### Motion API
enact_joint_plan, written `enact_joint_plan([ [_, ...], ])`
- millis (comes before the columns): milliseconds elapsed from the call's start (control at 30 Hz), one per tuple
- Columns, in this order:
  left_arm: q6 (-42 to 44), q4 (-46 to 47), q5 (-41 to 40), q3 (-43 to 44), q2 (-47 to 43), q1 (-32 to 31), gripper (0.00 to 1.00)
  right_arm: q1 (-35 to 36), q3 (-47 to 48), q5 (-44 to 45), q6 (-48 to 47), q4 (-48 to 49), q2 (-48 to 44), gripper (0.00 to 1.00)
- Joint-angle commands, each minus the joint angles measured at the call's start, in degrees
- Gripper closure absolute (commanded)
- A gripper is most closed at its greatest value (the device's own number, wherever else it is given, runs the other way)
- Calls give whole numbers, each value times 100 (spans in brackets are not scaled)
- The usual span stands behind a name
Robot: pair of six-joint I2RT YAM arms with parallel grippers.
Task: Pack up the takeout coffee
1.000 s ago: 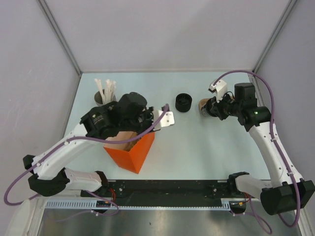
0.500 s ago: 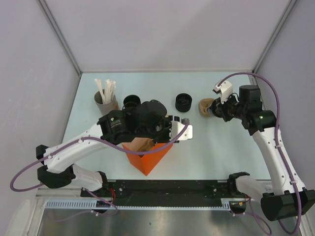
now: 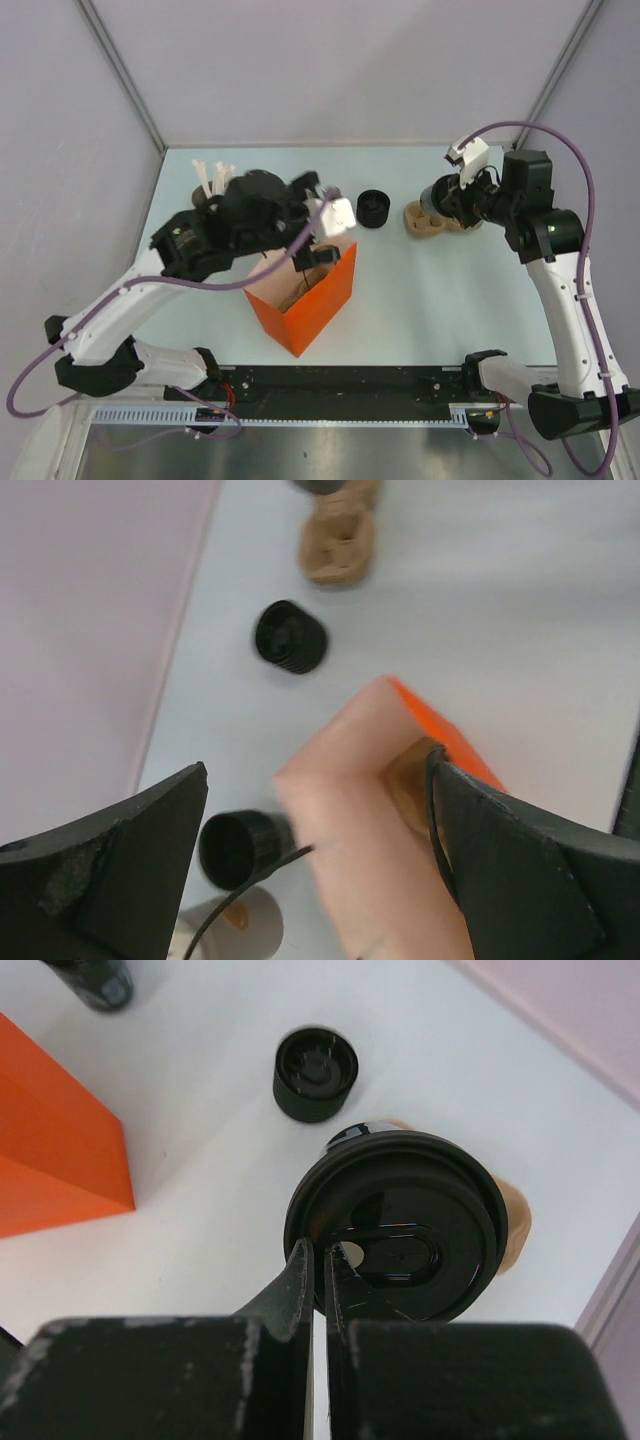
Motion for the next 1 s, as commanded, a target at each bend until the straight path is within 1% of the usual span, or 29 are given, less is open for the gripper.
enact_joint_plan([
  [0, -336, 631, -113, -64, -864, 968, 0, 6, 1059, -567, 131, -285, 434, 100],
  [67, -380, 676, -114, -310, -1172, 1198, 0, 50, 1463, -865, 157, -549, 664, 100],
  [100, -398, 702, -140, -372, -1251, 1408, 0, 120, 1900, -936, 210, -628, 769, 100],
  [133, -459, 728, -114, -486, -1408, 1524, 0, 207, 2105, -989, 228, -751, 1005, 100],
  [233, -503, 755, 52, -566, -1612, 1805, 0, 647, 2754, -867, 263, -822, 1375, 100],
  [267, -512, 755, 253, -523, -1673, 1841, 0, 770, 2879, -701, 280, -814, 1464, 100],
  [300, -547, 729, 282, -470, -1674, 1919, 0, 1032, 2993, -613, 298, -822, 1578, 100],
  [333, -600, 703, 264, -348, -1648, 1972, 0, 1148, 3299, -551, 307, -909, 1788, 100],
  [400, -653, 780, 116, -373, -1630, 2174, 0, 1533, 3669, -489, 324, -1181, 2061, 100],
  [433, -688, 860, -390, -512, -1639, 2236, 0, 1701, 4002, -480, 333, -1296, 2175, 100],
  [500, -714, 1053, -771, -697, -1621, 2498, 0, 1947, 4329, -497, 360, -1576, 2518, 100],
  [533, -775, 1123, -877, -881, -1630, 2631, 0, 2210, 4461, -480, 377, -1639, 2632, 100],
  [567, -811, 1185, -939, -961, -1621, 2754, 0, 2308, 4749, -410, 456, -1709, 2816, 100],
  [600, -855, 1220, -931, -1023, -1612, 3016, 0, 2387, 4831, -427, 491, -1745, 2879, 100],
  [667, -987, 1343, -783, -1260, -1612, 3316, 0, 2581, 4884, -471, 605, -1692, 2967, 100],
  [700, -1030, 1405, -729, -1348, -1604, 3657, 0, 2616, 4954, -523, 632, -1771, 3028, 100],
  [767, -1189, 1554, -432, -1577, -1586, 4054, 0, 2686, 5208, -847, 746, -1868, 3160, 100],
  [800, -1250, 1607, -308, -1647, -1577, 4421, 0, 2695, 5270, -997, 877, -1946, 3257, 100],
  [867, -1356, 1730, -10, -1814, -1568, 4731, 0, 2800, 5393, -1426, 983, -2000, 3310, 100],
  [900, -1391, 1765, 253, -1849, -1568, 4924, 0, 2879, 5490, -1499, 1062, -2009, 3336, 100],
  [967, -1479, 1862, 404, -1937, -1586, 5014, 0, 3003, 5569, -1639, 1080, -2044, 3328, 100],
])
